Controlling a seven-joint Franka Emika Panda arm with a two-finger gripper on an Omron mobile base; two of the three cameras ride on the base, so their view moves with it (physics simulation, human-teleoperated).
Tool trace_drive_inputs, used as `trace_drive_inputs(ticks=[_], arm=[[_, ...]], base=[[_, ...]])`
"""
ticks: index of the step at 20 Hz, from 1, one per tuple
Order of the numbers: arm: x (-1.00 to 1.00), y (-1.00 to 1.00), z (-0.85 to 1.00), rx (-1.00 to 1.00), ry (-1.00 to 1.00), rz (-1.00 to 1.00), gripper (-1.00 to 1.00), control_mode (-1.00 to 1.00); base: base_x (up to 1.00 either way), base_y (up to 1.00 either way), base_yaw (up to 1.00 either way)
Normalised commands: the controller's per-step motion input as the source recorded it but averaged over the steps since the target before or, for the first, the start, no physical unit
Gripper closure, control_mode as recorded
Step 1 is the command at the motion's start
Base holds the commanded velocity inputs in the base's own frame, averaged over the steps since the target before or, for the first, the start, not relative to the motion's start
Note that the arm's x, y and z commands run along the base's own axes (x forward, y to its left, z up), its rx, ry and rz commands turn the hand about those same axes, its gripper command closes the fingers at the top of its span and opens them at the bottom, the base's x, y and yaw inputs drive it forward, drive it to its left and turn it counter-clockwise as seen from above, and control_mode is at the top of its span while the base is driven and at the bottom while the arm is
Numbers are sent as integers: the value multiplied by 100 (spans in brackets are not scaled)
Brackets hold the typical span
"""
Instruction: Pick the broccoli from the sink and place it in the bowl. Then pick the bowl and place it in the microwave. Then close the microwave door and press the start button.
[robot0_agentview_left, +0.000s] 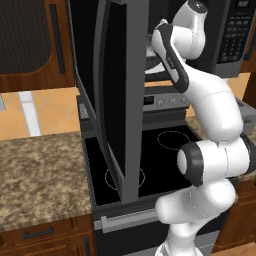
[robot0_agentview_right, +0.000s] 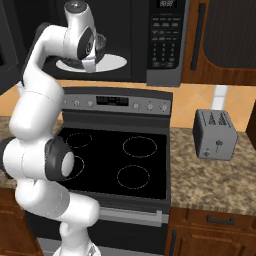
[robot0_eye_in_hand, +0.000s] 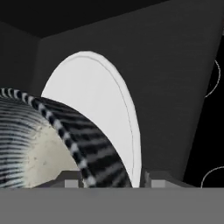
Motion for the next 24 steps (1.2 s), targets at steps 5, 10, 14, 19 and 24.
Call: trace_drive_inputs(ticks=[5,10,14,19,24], arm=[[-27,0,2,4,-23,-1,-100,-100],[-82,-8,-1,3,-20,0,-100,-100],[-100,-6,-4,0,-13,0,-100,-100],[-51,0,-42,-11,-1,0,-100,-100],[-16,-1,-77,-28,0,1,-100,-100]], base=[[0,0,0],[0,0,0],[0,0,0],[0,0,0],[0,0,0]])
